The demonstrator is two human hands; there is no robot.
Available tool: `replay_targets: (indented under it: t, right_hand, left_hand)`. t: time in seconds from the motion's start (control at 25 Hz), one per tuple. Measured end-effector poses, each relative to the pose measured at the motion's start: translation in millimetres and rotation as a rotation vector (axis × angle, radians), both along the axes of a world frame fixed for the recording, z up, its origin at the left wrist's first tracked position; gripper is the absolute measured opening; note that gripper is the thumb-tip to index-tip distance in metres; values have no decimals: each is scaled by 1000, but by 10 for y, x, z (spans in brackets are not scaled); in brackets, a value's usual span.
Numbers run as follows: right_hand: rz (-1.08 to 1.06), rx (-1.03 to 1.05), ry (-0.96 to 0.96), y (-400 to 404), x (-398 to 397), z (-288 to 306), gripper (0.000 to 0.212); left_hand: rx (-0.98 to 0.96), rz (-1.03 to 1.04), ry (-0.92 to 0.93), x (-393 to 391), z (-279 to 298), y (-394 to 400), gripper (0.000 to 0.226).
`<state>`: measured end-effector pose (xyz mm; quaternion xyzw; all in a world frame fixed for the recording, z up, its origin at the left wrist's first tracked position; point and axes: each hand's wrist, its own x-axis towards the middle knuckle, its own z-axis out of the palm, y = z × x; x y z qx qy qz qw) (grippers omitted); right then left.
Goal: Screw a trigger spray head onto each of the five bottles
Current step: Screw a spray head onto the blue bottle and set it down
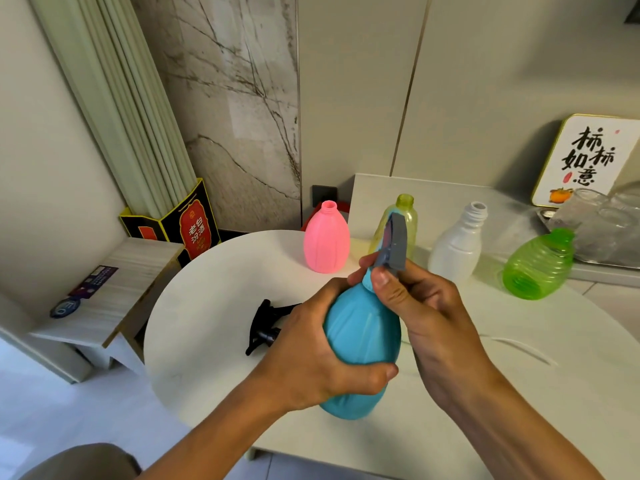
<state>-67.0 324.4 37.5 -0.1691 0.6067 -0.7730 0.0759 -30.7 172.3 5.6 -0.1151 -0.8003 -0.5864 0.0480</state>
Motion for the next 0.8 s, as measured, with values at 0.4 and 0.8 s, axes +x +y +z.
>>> replay_targets:
  t: [0.4,0.8]
  right_hand:
    - [26,63,132,-64,-74,-43,19]
    - [-11,575,53,185,-199,-65,34]
  left_hand:
    - [-225,129,64,-70,32,-29,92]
    - [46,532,97,-781,115,-1070,81]
